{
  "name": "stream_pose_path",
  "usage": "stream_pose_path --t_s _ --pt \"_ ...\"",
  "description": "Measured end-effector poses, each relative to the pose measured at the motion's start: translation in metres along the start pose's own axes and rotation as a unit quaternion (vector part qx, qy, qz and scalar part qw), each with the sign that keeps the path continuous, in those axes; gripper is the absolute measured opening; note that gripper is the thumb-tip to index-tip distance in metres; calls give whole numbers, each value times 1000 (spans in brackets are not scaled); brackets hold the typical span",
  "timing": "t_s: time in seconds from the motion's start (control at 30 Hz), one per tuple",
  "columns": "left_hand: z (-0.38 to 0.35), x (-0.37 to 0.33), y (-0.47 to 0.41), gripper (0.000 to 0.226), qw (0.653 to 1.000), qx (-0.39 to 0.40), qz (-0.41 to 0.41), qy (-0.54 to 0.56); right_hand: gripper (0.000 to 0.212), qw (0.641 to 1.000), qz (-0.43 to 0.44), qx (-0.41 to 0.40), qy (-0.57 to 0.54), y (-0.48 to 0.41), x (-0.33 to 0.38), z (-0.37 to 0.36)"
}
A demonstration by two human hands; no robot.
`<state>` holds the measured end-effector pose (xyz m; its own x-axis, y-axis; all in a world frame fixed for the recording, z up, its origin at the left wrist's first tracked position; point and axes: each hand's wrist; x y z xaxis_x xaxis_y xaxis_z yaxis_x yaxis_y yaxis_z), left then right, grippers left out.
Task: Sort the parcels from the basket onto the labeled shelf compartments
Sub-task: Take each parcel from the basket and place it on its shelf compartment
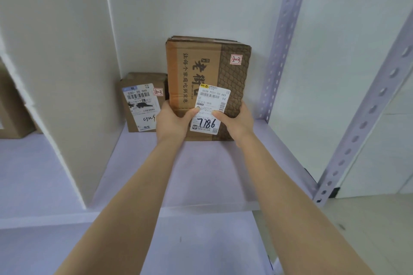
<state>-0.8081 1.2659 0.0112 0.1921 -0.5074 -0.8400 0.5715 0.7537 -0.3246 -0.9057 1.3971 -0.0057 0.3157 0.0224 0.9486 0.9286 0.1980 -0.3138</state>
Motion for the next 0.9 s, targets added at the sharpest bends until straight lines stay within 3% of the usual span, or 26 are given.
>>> stream_pose_path --t_s 0.3,0.5,0.9 --pt "0 -4 -3 66 1000 17 16 -7 72 1000 1 -1 9 -6 -2 -1" --pt "6 -8 0 75 999 40 34 9 82 998 -54 42 5 -6 6 4" --pt "1 -6 -1 73 1000 9 15 -26 66 1000 -29 -4 11 -8 0 -2"
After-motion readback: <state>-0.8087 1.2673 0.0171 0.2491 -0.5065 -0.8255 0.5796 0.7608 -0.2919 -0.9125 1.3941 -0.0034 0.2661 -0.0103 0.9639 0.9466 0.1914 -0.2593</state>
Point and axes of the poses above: each hand's wrist, its own y-axis away from the middle knuckle, its own z-axis out of the back of the hand, x = y × z, and after that the axes turned 6 degrees about -y, right-handed
